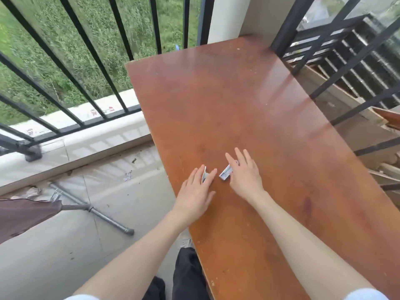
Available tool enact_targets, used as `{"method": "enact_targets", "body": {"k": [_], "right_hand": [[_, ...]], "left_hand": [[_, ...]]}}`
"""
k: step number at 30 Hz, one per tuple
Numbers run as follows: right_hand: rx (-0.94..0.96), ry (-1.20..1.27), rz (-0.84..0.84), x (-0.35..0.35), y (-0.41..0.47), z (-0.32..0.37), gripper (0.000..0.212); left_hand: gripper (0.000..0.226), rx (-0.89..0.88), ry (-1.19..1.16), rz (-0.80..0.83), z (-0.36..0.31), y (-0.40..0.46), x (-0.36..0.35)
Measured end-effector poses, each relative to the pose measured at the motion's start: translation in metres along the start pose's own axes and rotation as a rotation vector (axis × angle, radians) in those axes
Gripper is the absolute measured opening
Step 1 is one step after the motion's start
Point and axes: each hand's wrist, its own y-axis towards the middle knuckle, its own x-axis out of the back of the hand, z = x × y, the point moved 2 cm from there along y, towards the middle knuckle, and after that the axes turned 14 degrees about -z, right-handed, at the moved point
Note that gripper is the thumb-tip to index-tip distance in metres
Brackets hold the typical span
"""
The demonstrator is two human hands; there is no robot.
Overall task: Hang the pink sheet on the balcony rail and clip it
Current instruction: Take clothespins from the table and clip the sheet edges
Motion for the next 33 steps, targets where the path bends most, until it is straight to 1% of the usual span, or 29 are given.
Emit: {"method": "enact_targets", "body": {"k": [2, 4, 7, 8, 10, 12, 14, 15, 16, 17, 19, 21, 22, 24, 27, 31, 33], "right_hand": [[-0.007, 0.032, 0.087, -0.006, 0.004, -0.012, 0.06], [-0.043, 0.088, 0.112, -0.012, 0.0, -0.022, 0.053], [-0.002, 0.048, 0.031, -0.014, -0.011, -0.027, 0.032], [0.013, 0.049, 0.004, -0.016, -0.015, -0.026, 0.031], [0.002, 0.102, -0.025, -0.018, -0.023, -0.021, 0.031], [-0.064, 0.201, -0.028, -0.017, -0.032, -0.012, 0.029], [-0.157, 0.37, -0.011, -0.012, -0.043, 0.006, 0.026], [-0.199, 0.442, 0.009, -0.011, -0.047, 0.011, 0.025], [-0.201, 0.489, 0.024, -0.009, -0.052, 0.021, 0.027], [-0.182, 0.518, 0.033, -0.006, -0.058, 0.035, 0.028], [-0.13, 0.574, 0.045, 0.002, -0.071, 0.069, 0.029], [-0.067, 0.629, 0.077, 0.012, -0.085, 0.112, 0.026], [-0.036, 0.656, 0.098, 0.016, -0.092, 0.136, 0.025], [0.003, 0.747, 0.129, 0.024, -0.108, 0.188, 0.024], [-0.03, 0.981, 0.239, 0.027, -0.141, 0.276, 0.019], [-0.126, 1.191, 0.569, 0.015, -0.197, 0.403, 0.019], [-0.075, 1.192, 0.681, 0.009, -0.223, 0.464, 0.02]], "left_hand": [[0.057, 0.002, 0.02, 0.026, -0.004, 0.013, -0.011], [0.05, 0.007, 0.037, -0.002, -0.004, 0.019, -0.02], [0.023, -0.062, 0.039, -0.109, -0.001, 0.013, -0.024], [0.02, -0.097, 0.05, -0.153, 0.001, 0.007, -0.025], [0.024, -0.115, 0.055, -0.185, 0.008, -0.005, -0.026], [0.019, -0.047, -0.021, -0.2, 0.016, -0.019, -0.023], [0.013, 0.062, -0.145, -0.227, 0.026, -0.039, -0.01], [0.013, 0.135, -0.226, -0.252, 0.028, -0.045, -0.006], [0.014, 0.228, -0.288, -0.285, 0.031, -0.055, 0.003], [0.017, 0.336, -0.336, -0.319, 0.036, -0.066, 0.016], [0.034, 0.544, -0.453, -0.391, 0.05, -0.089, 0.041], [0.054, 0.718, -0.556, -0.439, 0.071, -0.117, 0.062], [0.059, 0.787, -0.587, -0.451, 0.084, -0.133, 0.073], [0.057, 0.894, -0.619, -0.472, 0.112, -0.175, 0.097], [0.048, 1.035, -0.668, -0.54, 0.159, -0.255, 0.133], [0.041, 1.167, -0.712, -0.726, 0.232, -0.374, 0.186], [0.035, 1.239, -0.775, -0.832, 0.264, -0.433, 0.21]]}}
